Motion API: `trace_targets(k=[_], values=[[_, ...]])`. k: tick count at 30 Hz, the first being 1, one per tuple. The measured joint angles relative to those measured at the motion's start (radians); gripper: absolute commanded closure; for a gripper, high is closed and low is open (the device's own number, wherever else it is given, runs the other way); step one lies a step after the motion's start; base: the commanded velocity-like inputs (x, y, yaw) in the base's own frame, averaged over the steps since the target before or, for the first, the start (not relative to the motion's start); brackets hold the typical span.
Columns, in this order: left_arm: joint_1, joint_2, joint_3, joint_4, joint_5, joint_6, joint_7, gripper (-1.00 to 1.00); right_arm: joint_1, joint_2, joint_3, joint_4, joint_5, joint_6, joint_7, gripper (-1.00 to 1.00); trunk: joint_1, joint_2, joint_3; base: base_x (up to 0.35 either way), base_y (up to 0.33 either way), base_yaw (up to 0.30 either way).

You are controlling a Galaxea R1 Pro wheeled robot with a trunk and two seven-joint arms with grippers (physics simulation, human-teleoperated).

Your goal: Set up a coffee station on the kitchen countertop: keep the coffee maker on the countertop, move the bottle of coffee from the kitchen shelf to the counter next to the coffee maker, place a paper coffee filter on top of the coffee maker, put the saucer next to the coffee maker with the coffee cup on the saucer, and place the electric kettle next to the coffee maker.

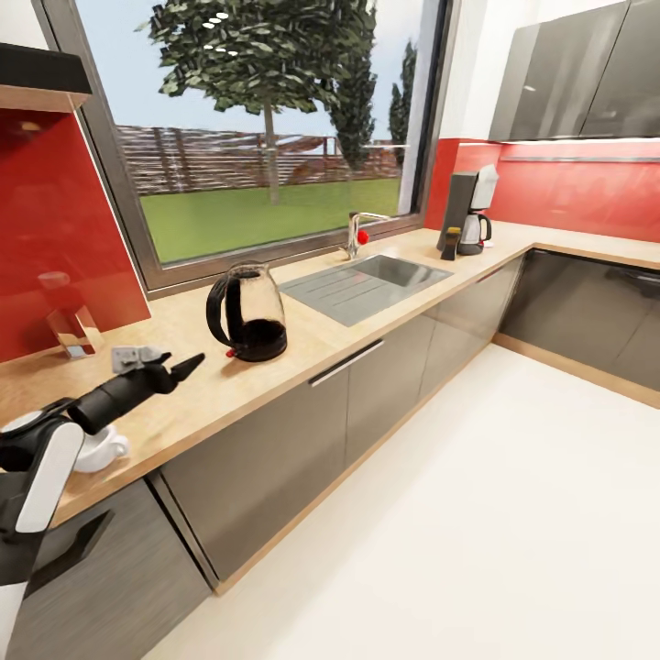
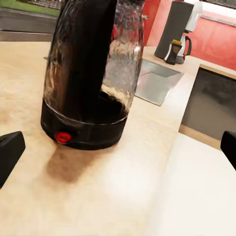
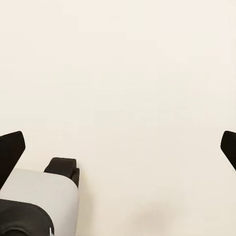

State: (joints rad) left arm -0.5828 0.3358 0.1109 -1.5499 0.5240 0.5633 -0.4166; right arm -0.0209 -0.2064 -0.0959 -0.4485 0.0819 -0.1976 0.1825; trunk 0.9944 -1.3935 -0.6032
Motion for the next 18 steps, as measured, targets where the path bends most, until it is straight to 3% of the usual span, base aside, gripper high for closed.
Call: trace_targets(k=[18], values=[[-0.002,0.011,0.017,0.002,0.0,-0.005,0.002,-1.0,0.0,0.0,0.001,0.0,0.0,0.0,0.0,-1.0,0.0,0.0,0.0,0.123,0.0,0.0]])
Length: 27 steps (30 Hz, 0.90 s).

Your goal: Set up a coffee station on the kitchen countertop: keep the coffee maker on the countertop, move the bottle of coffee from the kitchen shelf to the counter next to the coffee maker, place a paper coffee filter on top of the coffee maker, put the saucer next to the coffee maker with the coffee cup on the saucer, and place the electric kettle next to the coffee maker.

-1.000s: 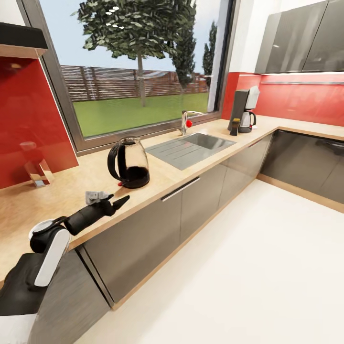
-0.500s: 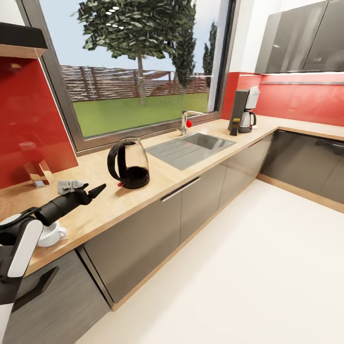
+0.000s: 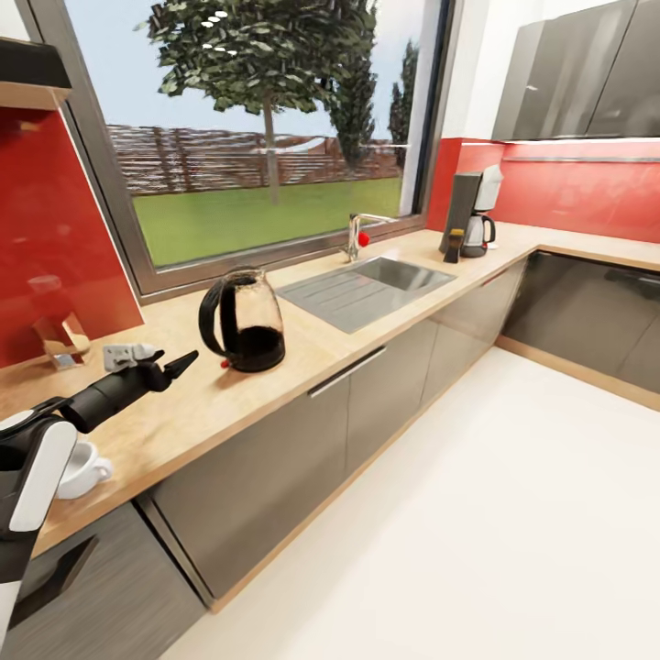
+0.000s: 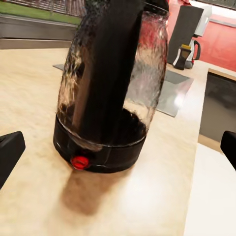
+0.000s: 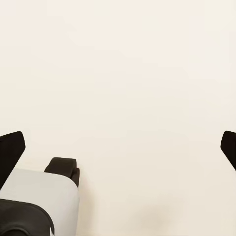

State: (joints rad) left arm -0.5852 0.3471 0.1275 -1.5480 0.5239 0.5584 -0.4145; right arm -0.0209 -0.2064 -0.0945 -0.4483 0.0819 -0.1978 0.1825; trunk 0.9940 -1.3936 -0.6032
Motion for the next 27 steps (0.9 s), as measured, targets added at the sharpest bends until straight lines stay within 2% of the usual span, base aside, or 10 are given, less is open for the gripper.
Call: trace_targets(k=[3,9,27], values=[[0.0,0.001,0.015,0.0,0.0,0.0,-0.001,-1.0,0.0,0.0,0.0,0.002,0.0,0.0,0.0,-1.0,0.0,0.0,0.0,0.115,0.0,0.0],[0.0,0.001,0.02,-0.001,0.0,-0.002,-0.002,-1.0,0.0,0.0,0.0,0.004,0.0,-0.001,0.0,-1.0,0.0,0.0,0.0,0.026,0.0,0.0],[0.0,0.001,0.01,-0.003,0.0,-0.002,-0.003,-1.0,0.0,0.0,0.0,0.005,0.0,-0.001,0.0,-1.0,0.0,0.0,0.0,0.071,-0.062,0.0]])
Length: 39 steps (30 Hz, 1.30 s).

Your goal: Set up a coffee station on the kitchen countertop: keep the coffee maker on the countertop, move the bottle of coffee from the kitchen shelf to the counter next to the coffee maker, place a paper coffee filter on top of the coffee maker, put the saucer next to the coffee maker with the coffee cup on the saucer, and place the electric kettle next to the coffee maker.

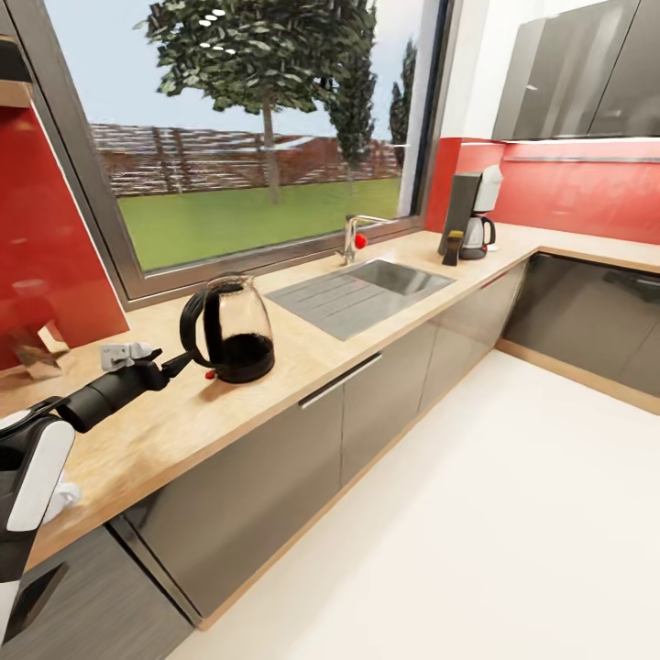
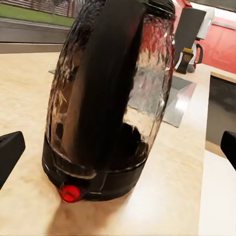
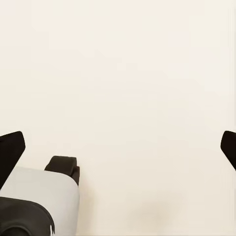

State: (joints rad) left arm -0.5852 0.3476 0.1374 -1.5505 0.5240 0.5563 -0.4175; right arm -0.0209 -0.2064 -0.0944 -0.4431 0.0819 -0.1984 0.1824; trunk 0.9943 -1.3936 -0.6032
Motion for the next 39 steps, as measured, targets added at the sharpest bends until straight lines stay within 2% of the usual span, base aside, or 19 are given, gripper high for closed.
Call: trace_targets(k=[14,17,18,23,39], values=[[0.0,0.001,0.003,0.001,-0.003,0.0,0.001,-1.0,0.0,0.0,0.0,0.001,0.0,0.0,0.0,-1.0,0.0,0.0,0.0,0.033,-0.008,0.0],[0.0,0.001,0.002,0.001,-0.028,0.0,0.001,-1.0,0.0,0.0,0.0,0.001,0.0,0.0,0.0,-1.0,0.0,0.0,0.0,0.006,0.0,0.0],[0.0,0.001,0.001,0.002,-0.05,0.0,0.0,-1.0,0.0,0.0,0.0,0.001,0.0,0.0,0.0,-1.0,0.0,0.0,0.0,0.003,0.0,0.0],[0.0,0.0,-0.005,0.001,-0.112,0.0,-0.003,-1.0,0.0,0.0,0.0,0.001,0.0,0.0,0.0,-1.0,0.0,0.0,0.0,0.001,0.0,0.0],[0.0,0.0,-0.007,0.0,-0.123,0.0,-0.006,-1.0,0.0,0.0,0.0,0.001,0.0,0.0,0.0,-1.0,0.0,0.0,0.0,0.048,0.0,0.0]])
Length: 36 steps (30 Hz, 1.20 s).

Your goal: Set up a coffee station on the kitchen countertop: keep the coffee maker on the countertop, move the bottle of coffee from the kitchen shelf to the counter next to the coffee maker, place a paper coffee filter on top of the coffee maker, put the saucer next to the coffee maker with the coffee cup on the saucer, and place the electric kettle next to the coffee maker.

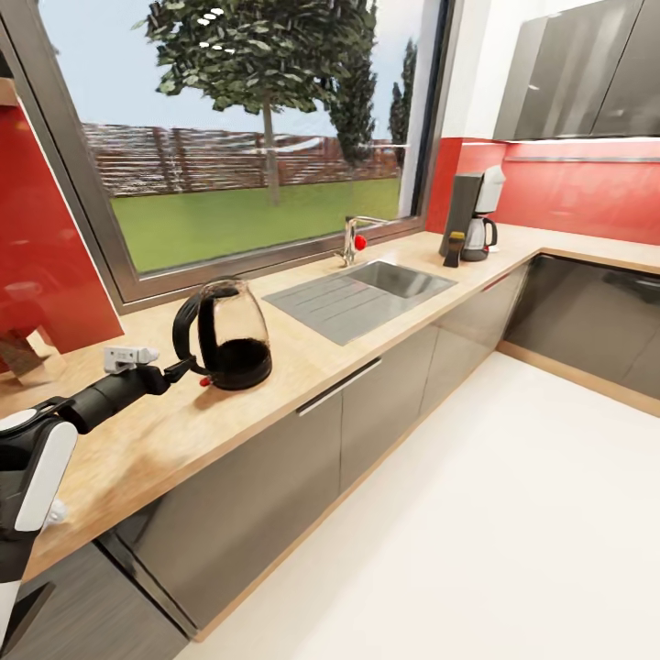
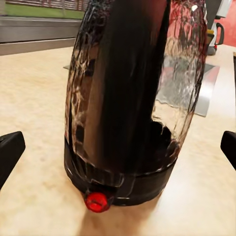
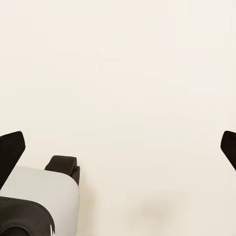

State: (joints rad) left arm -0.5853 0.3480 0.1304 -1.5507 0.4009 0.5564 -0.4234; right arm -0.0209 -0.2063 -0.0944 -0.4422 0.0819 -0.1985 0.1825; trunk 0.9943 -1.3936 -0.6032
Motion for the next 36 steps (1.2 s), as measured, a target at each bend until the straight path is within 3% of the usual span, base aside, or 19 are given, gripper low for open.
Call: trace_targets(k=[36], values=[[0.0,-0.001,-0.001,0.0,0.0,0.001,-0.001,-1.0,0.0,0.0,0.001,0.0,0.0,0.001,0.002,-1.0,0.0,0.0,0.0,0.047,0.009,-0.004]])
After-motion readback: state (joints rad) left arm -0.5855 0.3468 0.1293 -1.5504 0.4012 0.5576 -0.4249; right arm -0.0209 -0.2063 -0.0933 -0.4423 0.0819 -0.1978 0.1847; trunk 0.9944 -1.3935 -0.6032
